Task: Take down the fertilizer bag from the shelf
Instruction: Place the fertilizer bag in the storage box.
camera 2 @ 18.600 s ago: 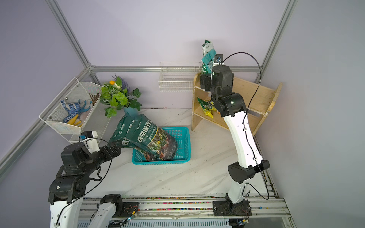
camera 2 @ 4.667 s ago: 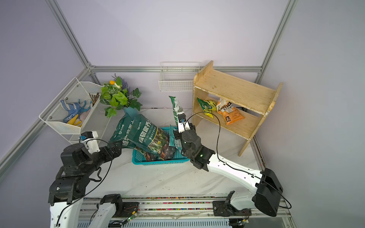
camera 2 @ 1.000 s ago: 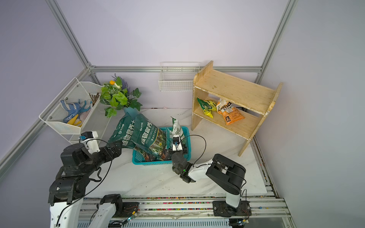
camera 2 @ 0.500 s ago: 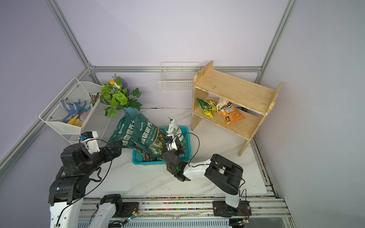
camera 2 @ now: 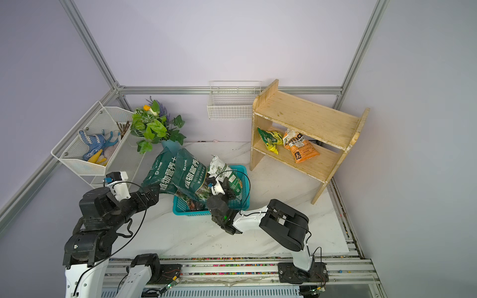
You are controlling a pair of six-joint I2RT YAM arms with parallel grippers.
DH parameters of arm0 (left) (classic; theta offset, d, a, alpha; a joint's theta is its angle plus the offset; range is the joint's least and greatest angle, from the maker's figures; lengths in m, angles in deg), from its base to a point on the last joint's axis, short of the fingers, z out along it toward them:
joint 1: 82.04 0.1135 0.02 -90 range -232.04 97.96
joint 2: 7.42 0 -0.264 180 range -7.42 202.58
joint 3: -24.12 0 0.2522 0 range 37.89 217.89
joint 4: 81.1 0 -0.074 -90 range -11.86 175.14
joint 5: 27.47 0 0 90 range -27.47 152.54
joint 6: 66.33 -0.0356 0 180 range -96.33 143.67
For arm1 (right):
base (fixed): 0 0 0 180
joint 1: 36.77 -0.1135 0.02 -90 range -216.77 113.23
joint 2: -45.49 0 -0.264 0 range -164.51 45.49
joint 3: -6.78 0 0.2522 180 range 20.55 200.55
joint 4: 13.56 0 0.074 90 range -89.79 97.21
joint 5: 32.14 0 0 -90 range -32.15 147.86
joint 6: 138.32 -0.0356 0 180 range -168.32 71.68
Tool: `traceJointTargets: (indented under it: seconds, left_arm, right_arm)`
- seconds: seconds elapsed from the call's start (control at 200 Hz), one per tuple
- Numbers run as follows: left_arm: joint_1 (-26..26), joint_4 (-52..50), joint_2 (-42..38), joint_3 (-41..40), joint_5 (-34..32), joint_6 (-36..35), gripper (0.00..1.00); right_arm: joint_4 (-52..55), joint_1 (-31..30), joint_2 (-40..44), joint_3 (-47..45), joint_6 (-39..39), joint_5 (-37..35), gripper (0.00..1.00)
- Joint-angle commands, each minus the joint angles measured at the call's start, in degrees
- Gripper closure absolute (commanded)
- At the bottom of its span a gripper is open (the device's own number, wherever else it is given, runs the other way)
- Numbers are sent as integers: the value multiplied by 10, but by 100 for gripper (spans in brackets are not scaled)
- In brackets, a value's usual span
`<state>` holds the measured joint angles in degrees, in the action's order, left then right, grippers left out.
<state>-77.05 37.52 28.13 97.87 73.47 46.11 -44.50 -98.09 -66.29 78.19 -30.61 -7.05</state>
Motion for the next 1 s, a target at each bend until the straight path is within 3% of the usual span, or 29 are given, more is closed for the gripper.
traceJointTargets:
  seconds: [0.0,0.29,0.555,0.725,0.995]
  left_arm:
    - [4,10,-4,-26,8,2,0]
    - [4,10,-3,-26,8,2,0]
    - [4,10,-4,-26,8,3,0]
    - [4,10,-4,-26,9,3,0]
    - [4,11,-4,-26,8,3,0]
  right_arm:
    - [205,29,-74,-54,-32,33,100]
    - [201,42,36,-123,-81,87,96]
    - [117,65,-26,-62,30,53,100]
    - [101,101,7,-84,-10,82,100]
    - [60,80,9,-117,-6,67,100]
